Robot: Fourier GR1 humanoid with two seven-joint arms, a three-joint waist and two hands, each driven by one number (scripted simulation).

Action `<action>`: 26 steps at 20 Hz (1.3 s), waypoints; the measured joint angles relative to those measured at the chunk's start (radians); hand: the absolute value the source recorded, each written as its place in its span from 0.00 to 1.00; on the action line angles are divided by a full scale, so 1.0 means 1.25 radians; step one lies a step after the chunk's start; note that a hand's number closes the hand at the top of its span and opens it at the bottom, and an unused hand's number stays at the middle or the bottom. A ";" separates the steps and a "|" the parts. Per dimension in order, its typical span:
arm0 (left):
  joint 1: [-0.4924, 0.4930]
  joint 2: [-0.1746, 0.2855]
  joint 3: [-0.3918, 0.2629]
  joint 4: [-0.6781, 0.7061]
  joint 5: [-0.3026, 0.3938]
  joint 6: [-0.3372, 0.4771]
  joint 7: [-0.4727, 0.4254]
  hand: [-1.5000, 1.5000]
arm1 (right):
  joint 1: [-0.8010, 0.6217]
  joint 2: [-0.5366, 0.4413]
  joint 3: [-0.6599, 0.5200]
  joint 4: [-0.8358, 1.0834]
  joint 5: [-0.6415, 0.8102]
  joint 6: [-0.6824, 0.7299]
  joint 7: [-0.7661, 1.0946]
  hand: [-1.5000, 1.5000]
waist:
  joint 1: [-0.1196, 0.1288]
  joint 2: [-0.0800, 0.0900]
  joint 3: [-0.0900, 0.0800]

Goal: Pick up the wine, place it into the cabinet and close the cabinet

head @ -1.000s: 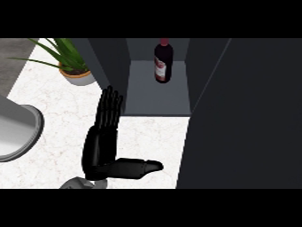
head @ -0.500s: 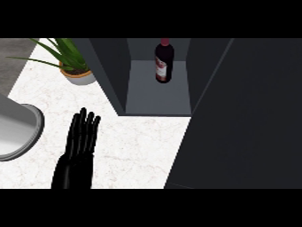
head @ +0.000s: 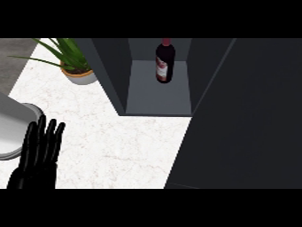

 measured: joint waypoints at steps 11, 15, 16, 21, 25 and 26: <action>0.118 0.103 0.150 -0.057 0.114 -0.134 -0.019 0.00 | -0.221 0.129 0.123 0.099 0.042 -0.179 0.102 1.00 | 0.021 0.000 -0.002; 0.147 0.132 0.201 -0.054 0.155 -0.197 -0.026 0.00 | -0.321 0.092 0.137 0.118 0.026 -0.276 0.104 1.00 | 0.029 0.002 -0.002; 0.153 0.138 0.210 -0.056 0.162 -0.209 -0.026 0.00 | -0.349 0.087 0.136 0.127 0.017 -0.296 0.101 1.00 | 0.031 0.002 -0.002; 0.155 0.165 0.266 -0.042 0.202 -0.266 -0.025 0.00 | -0.515 0.122 0.118 0.238 -0.032 -0.388 0.098 1.00 | 0.038 0.006 -0.001; 0.157 0.183 0.301 -0.032 0.228 -0.311 -0.023 0.00 | -0.680 0.159 0.068 0.387 -0.104 -0.439 0.089 1.00 | 0.048 0.010 -0.001; 0.157 0.189 0.313 -0.032 0.237 -0.322 -0.020 0.00 | -0.720 0.164 0.061 0.426 -0.122 -0.451 0.083 1.00 | 0.051 0.010 -0.001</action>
